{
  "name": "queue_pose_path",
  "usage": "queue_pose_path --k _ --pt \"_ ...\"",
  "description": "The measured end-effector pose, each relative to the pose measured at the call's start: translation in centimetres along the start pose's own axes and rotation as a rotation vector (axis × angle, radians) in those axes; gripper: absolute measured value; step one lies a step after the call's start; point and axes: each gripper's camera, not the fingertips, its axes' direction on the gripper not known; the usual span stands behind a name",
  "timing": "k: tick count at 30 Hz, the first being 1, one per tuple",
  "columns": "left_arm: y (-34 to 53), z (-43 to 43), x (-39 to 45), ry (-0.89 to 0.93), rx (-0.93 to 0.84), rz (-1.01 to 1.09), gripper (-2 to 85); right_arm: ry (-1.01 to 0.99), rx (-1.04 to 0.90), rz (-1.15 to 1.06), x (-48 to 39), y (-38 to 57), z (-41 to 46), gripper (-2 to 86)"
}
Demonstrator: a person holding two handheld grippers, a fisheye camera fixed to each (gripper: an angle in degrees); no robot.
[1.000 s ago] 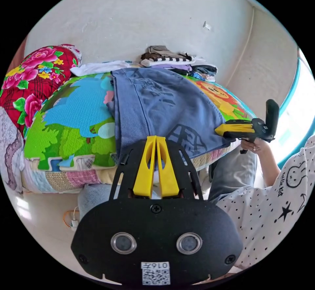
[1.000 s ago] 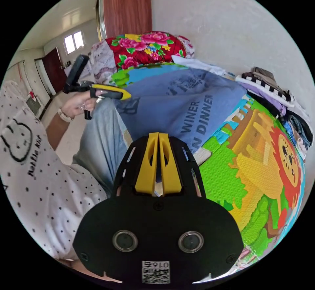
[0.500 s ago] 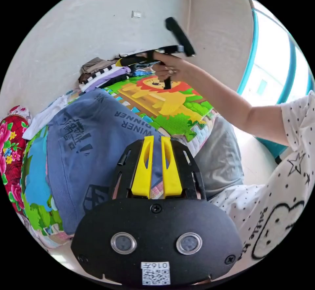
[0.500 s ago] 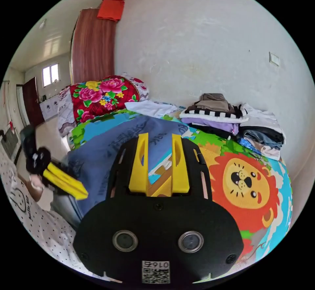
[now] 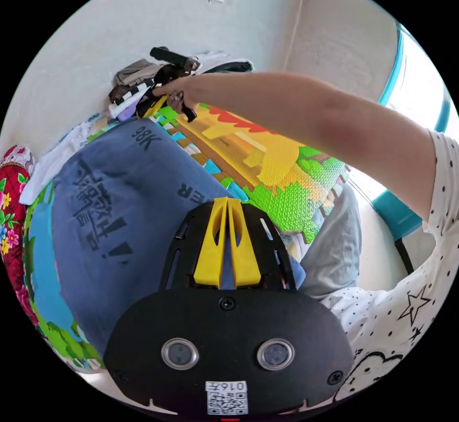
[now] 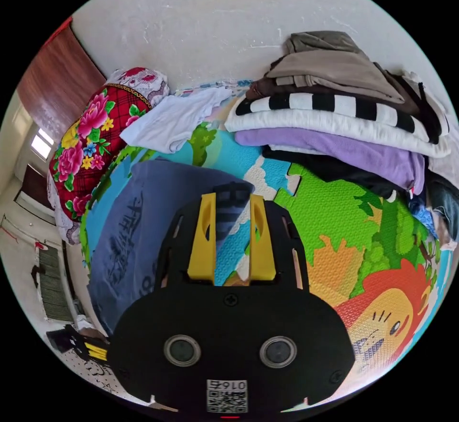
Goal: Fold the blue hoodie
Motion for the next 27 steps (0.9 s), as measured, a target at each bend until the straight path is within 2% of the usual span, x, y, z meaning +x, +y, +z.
queue_pose_path --k 3,9,11,13,17,19,21,23,27 --pt "0.3 0.1 0.4 -0.016 0.012 0.004 -1.0 0.154 -0.019 -0.065 -1.3 -1.2 1.0 6.8" --pt "1.7 -1.9 0.9 -0.026 0.059 0.010 -1.0 0.195 0.015 -0.090 -2.7 -3.1 -0.1 6.4" --pt "3.9 -5.1 -0.5 -0.119 0.135 -0.065 -1.0 0.111 0.118 -0.133 -3.4 -2.7 -2.7 4.9" --pt "5.8 -6.5 -2.1 -0.204 0.096 -0.119 -1.0 0.014 0.221 -0.289 -5.9 -1.4 -5.8 2.0" --pt "11.1 -9.0 -5.9 -0.455 0.014 -0.311 -1.0 -0.054 0.246 -0.445 -10.2 -0.9 -7.5 0.2" --pt "13.4 -9.4 -7.5 -0.526 -0.047 -0.396 -1.0 -0.152 0.245 -0.532 -13.3 -1.7 -7.2 0.3" --pt "15.3 -9.8 -8.4 -0.536 -0.069 -0.453 -1.0 -0.217 0.224 -0.578 -16.2 -2.9 -6.0 0.7" --pt "17.3 -10.7 -8.8 -0.482 -0.015 -0.492 -1.0 -0.226 0.195 -0.623 -19.5 -4.0 -4.1 1.9" --pt "19.2 -11.2 -9.6 -0.422 0.013 -0.509 -1.0 -0.176 0.041 -0.619 -25.9 -6.9 1.1 10.1"
